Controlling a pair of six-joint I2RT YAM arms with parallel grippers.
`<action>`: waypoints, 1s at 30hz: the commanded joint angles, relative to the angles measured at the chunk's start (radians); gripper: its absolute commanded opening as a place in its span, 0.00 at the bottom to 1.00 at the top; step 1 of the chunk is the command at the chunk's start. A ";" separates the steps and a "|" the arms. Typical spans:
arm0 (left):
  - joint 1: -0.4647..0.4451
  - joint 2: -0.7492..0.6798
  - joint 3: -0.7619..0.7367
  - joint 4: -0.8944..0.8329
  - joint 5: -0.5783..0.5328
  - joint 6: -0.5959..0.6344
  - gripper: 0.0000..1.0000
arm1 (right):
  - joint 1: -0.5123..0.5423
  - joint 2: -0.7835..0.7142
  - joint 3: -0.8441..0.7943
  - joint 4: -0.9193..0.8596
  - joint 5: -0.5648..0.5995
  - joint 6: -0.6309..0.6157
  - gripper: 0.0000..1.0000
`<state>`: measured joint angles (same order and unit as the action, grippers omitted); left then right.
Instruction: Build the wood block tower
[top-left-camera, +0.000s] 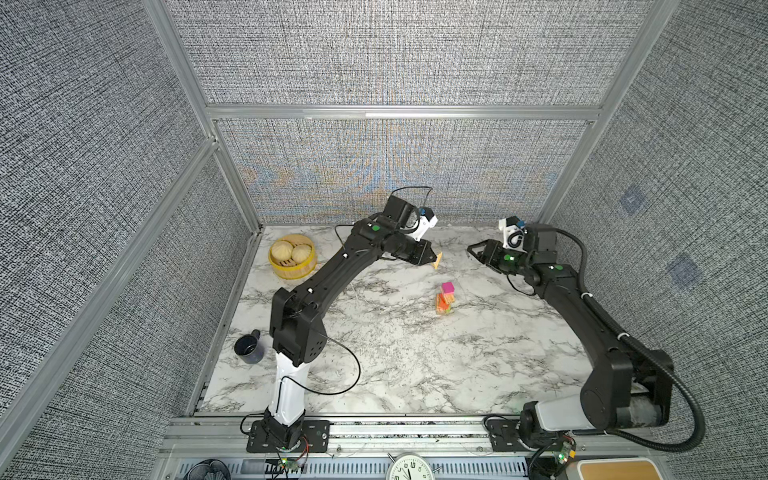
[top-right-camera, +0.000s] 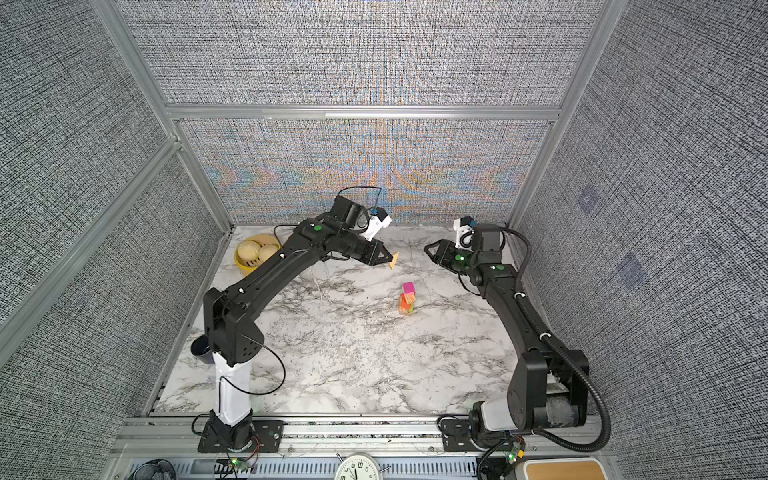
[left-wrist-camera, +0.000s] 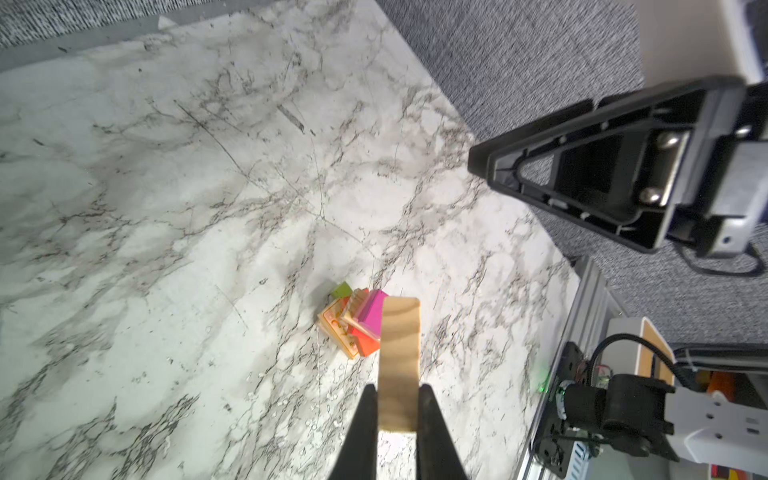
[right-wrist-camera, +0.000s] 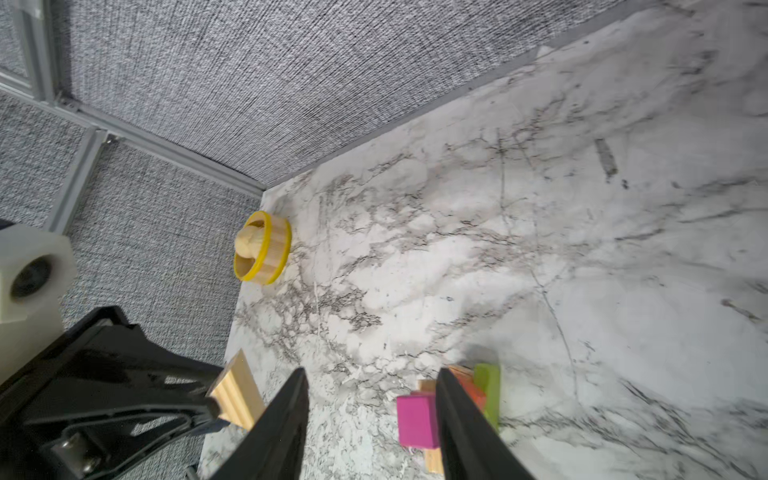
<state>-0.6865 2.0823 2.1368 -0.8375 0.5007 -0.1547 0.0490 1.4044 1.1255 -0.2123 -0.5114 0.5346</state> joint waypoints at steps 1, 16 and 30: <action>-0.033 0.076 0.155 -0.257 -0.098 0.093 0.00 | -0.016 -0.034 -0.047 -0.020 0.076 0.002 0.51; -0.134 0.285 0.509 -0.445 -0.289 0.163 0.00 | -0.062 -0.101 -0.172 -0.082 0.102 -0.041 0.51; -0.165 0.273 0.435 -0.394 -0.437 0.159 0.00 | -0.077 -0.153 -0.194 -0.148 0.143 -0.091 0.51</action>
<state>-0.8547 2.3939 2.6106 -1.2320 0.1478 0.0074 -0.0235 1.2610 0.9314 -0.3408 -0.3820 0.4618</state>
